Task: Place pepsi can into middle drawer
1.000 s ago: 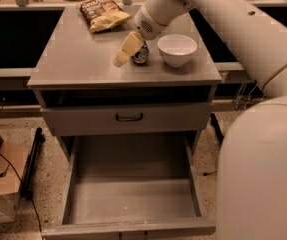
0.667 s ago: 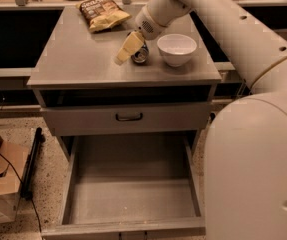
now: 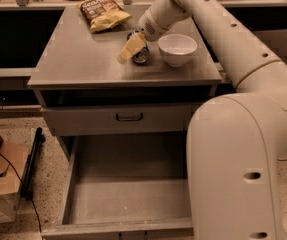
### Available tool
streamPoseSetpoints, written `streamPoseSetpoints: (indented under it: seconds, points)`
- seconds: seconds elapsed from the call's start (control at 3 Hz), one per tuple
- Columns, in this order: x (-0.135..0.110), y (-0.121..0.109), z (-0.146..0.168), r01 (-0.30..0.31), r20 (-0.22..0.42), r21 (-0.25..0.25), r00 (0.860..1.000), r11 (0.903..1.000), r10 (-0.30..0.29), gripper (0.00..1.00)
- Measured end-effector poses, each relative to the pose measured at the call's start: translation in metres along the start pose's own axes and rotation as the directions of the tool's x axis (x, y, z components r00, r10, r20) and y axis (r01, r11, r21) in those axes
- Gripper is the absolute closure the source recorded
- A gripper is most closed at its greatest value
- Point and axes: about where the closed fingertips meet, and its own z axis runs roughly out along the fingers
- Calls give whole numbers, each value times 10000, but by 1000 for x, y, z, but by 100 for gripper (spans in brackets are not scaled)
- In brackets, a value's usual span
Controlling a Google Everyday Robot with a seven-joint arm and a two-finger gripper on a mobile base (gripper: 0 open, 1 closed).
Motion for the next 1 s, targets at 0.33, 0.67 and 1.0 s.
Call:
streamPoseSetpoints:
  seconds: [0.33,0.67,1.0]
  points:
    - [3,-11,10,-242,55,-80,9997,9997,242,0]
    - [5,-17,18,-506,-7,-134,9987,9986,506,18]
    - [5,-21,20,-685,-133,-5,9976,9977,684,42]
